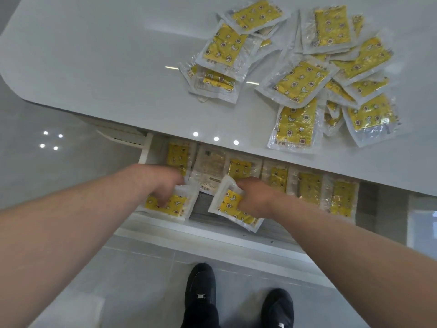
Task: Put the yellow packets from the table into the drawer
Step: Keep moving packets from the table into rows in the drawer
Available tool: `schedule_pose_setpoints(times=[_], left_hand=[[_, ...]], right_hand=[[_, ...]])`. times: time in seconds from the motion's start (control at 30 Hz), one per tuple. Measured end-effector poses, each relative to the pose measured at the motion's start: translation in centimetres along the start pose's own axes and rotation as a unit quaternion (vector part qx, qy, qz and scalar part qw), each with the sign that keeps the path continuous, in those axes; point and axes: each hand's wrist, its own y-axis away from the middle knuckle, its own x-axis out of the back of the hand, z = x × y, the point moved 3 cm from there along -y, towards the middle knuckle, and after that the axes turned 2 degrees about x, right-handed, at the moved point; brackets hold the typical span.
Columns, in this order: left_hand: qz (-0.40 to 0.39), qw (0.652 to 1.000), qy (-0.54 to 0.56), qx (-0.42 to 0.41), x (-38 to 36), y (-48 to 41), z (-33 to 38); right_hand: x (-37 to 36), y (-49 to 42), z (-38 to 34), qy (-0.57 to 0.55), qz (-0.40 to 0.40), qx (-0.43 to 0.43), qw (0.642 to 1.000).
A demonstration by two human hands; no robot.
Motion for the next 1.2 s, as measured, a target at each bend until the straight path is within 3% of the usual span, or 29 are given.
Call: schedule_pose_setpoints(times=[0.2,0.37,0.6,0.77,0.97,1.1,1.2], left_hand=[[0.059,0.998,0.009,0.005,-1.2,-1.8,0.1],[0.061,0.997,0.056,0.008,-2.0,-1.8,0.0],[0.254,0.966,0.017,-0.033,-2.6,-0.7,-0.7],[0.320,0.945,0.059,-0.041,-2.9,-1.0,-1.1],[0.279,0.958,0.063,-0.032,-3.5,-1.2,-0.8],[0.269,0.962,0.041,-0.013,-3.3,-1.3,-0.4],[0.306,0.952,-0.014,-0.007,-3.2,-0.9,-0.2]], right_hand=[[-2.2,-2.5,-1.6,0.056,-0.037,0.016,0.998],[-3.1,-3.1,-2.4,0.064,-0.036,0.042,0.996],[-3.3,-2.5,-1.6,0.002,0.060,0.066,0.996],[-3.5,-3.3,-2.2,0.030,0.100,0.050,0.993],[-4.5,-3.5,-2.2,0.000,0.130,0.050,0.990],[-4.9,-3.3,-2.1,0.078,0.121,0.078,0.987],[-5.3,-2.5,-1.9,0.156,0.184,0.085,0.967]])
